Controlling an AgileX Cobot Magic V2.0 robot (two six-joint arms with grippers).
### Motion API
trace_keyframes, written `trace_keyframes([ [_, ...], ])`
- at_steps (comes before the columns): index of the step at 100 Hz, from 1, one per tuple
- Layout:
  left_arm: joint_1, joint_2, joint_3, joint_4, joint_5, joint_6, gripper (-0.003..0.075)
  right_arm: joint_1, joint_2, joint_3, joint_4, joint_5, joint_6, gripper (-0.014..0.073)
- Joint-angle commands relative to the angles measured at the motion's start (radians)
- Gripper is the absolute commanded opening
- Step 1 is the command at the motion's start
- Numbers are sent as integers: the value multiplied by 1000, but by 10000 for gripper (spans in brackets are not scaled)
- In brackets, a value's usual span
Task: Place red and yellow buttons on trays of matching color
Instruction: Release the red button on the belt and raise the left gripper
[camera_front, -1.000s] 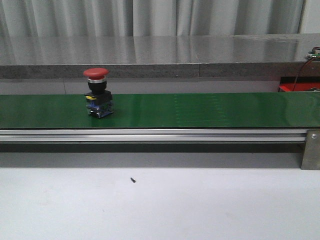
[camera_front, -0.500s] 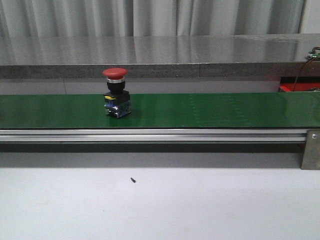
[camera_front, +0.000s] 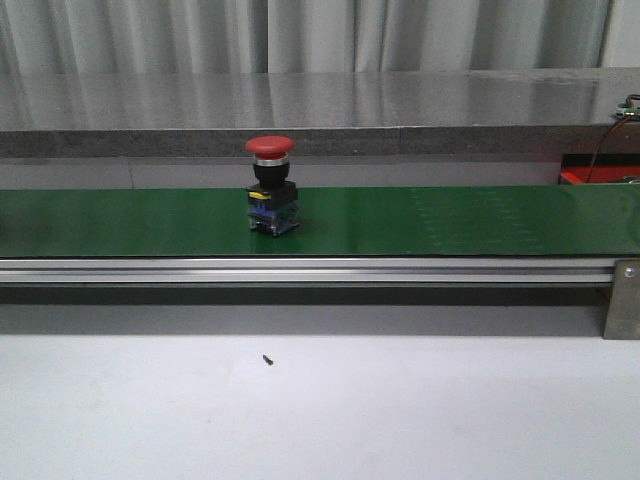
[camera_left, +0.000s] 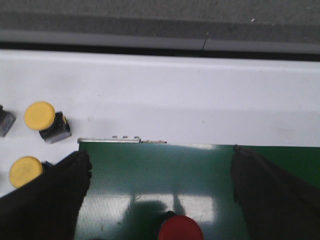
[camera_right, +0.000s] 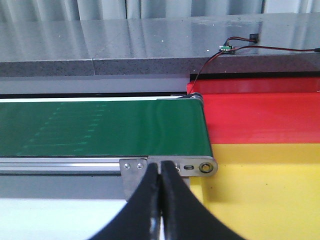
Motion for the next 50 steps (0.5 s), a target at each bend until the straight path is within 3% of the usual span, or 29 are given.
trace_keyframes([
  [1,-31,-117,21,-21,-113,14,565,1,-19,-19,-8,-85,-3,-68],
  [28,-60,-371,323,-3,-298,14,551,1,-19,-19,-8,-85,-3,-68],
  [38,-60,-453,435,19,-329,14,487,1,-19,-19,-8,-85,-3,-68],
  [50,-60,-540,569,20,-372,14,343,1,-19,-19,-8,-102,-3,-68],
])
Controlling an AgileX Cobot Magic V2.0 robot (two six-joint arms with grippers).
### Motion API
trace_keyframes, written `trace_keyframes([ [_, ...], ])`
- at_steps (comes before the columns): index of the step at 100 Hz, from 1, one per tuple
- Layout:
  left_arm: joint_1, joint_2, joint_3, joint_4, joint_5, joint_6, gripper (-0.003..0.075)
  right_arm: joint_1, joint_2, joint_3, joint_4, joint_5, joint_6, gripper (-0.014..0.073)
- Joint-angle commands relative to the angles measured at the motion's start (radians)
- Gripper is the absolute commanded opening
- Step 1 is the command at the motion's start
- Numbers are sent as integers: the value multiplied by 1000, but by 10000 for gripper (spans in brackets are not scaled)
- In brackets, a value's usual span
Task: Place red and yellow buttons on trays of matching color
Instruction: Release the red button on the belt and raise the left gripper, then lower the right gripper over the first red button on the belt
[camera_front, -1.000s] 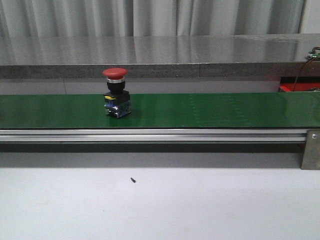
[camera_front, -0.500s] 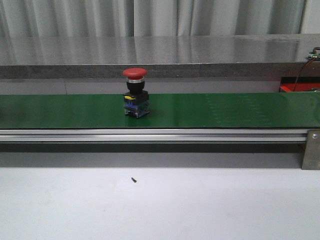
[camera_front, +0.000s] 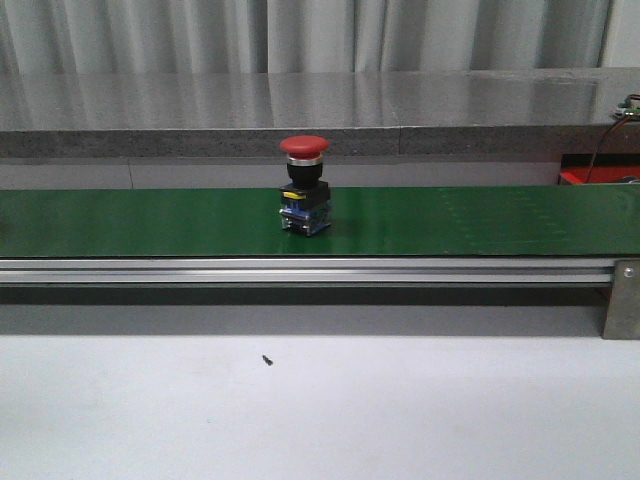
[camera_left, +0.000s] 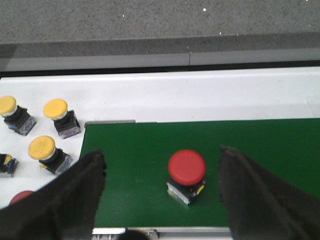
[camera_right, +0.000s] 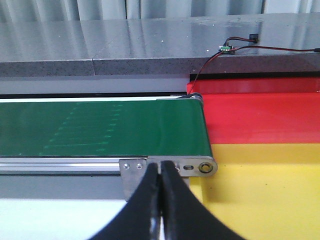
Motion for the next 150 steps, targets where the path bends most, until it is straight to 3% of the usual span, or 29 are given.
trace_keyframes([
  [1,-7,-75,51,-6,-104,0,333,1,-19,-19,-8,-105,-3,-68],
  [23,-7,-182,233,-26,-157,0,-18,0,-19,-19,-8,-181,-3,-68],
  [40,-7,-271,319,-62,-237,0,-20,0,-19,-26,-7,-221,-3,-68],
  [60,-7,-316,329,-62,-246,0,-20,0,40,-167,18,-29,-3,-68],
  [99,-7,-314,329,-77,-224,0,-20,0,539,-683,18,505,-3,-67],
  [125,-7,-314,329,-103,-224,0,-20,0,775,-794,22,550,-3,-60],
  [137,-7,-314,329,-105,-224,0,-20,0,825,-794,42,564,-3,70],
  [150,-7,-314,329,-105,-224,0,-20,0,846,-794,91,577,-3,384],
])
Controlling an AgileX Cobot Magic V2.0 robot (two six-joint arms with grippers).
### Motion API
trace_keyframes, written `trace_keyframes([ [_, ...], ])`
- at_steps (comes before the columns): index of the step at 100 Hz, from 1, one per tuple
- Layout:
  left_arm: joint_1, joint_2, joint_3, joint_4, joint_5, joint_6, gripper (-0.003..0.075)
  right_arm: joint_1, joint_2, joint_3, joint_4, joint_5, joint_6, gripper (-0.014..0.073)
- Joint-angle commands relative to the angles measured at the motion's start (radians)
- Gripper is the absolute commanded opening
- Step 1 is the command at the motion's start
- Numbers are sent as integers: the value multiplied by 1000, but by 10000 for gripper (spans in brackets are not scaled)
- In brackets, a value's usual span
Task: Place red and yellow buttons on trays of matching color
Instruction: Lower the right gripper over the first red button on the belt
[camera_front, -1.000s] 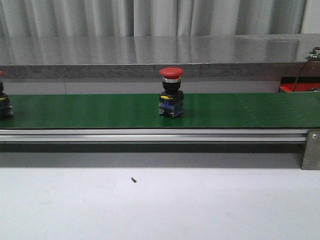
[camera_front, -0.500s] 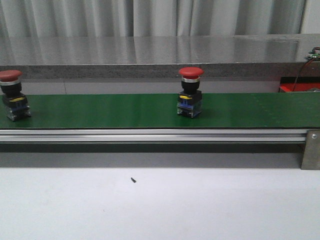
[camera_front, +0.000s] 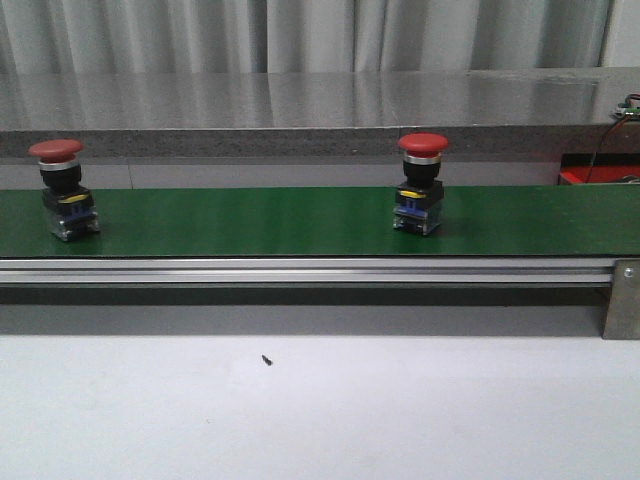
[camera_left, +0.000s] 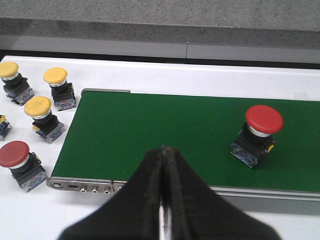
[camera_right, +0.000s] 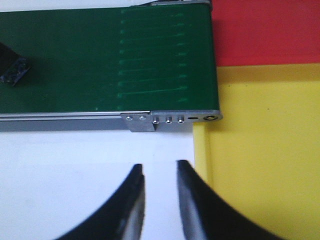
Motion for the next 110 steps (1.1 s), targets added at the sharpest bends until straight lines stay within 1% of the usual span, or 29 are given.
trace_keyframes([
  [1,-7,-4,-26,-19,-67,0,-20,0,10,-37,34,-36,-3,401],
  [4,-7,-4,-26,-19,-67,0,-20,0,10,-37,43,-36,-3,477],
  [9,-7,-4,-26,-19,-67,0,-20,0,10,-37,58,-36,-3,555],
  [13,-7,-4,-26,-19,-67,0,-20,0,10,-37,67,-42,-3,594],
  [16,-7,-4,-26,-19,-67,0,-20,0,10,-37,73,-48,-3,604],
  [25,-7,-4,-26,-19,-67,0,-20,1,16,-39,89,-59,-18,601],
  [34,-7,-4,-26,-19,-67,0,-20,1,42,-65,130,-47,-66,601],
  [47,-7,-4,-26,-19,-67,0,-20,5,134,-152,202,3,-164,601],
  [56,-7,-4,-26,-19,-67,0,-20,27,218,-224,227,30,-210,601],
  [82,-7,-4,-26,-19,-67,0,-20,111,493,-439,223,101,-218,601],
  [110,-7,-4,-26,-19,-67,0,-20,158,693,-610,203,116,-218,601],
])
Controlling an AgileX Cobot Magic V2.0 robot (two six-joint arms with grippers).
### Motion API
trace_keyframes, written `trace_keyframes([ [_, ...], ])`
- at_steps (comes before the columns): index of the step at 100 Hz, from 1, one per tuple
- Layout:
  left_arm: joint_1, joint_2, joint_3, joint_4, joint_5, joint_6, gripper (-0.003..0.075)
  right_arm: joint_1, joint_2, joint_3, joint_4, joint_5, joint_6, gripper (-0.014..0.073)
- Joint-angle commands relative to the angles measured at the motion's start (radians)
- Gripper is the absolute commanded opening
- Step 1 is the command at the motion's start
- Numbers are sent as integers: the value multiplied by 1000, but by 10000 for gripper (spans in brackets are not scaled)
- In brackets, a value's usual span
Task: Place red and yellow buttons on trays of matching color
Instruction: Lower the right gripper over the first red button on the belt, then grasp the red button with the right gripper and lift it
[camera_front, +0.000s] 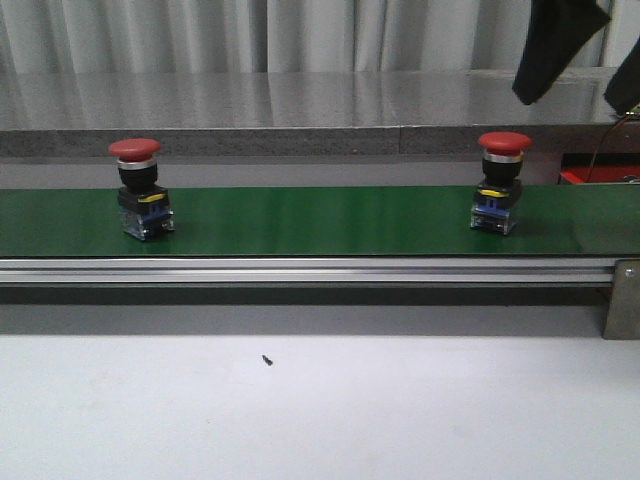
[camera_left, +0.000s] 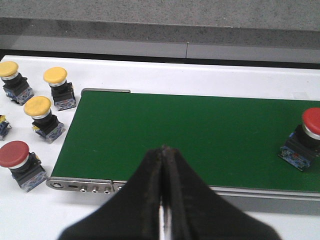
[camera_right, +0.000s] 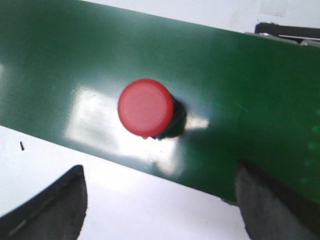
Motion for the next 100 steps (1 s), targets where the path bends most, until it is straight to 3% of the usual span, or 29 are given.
trace_keyframes([
  [1,-7,-4,-26,-19,-67,0,-20,8,13,-69,-3,-24,-14,601],
  [28,-7,-4,-26,-19,-67,0,-20,9,137,-135,-109,-21,-6,601],
  [47,-7,-4,-26,-19,-67,0,-20,9,201,-135,-117,3,-1,589],
  [54,-7,-4,-26,-19,-67,0,-20,9,216,-135,-117,17,2,528],
  [66,-7,-4,-26,-19,-67,0,-20,9,219,-137,-117,20,9,333],
  [73,-7,-4,-26,-19,-67,0,-20,9,217,-156,-117,41,9,267],
  [100,-7,-4,-26,-19,-67,0,-20,-37,217,-318,-126,144,9,261],
])
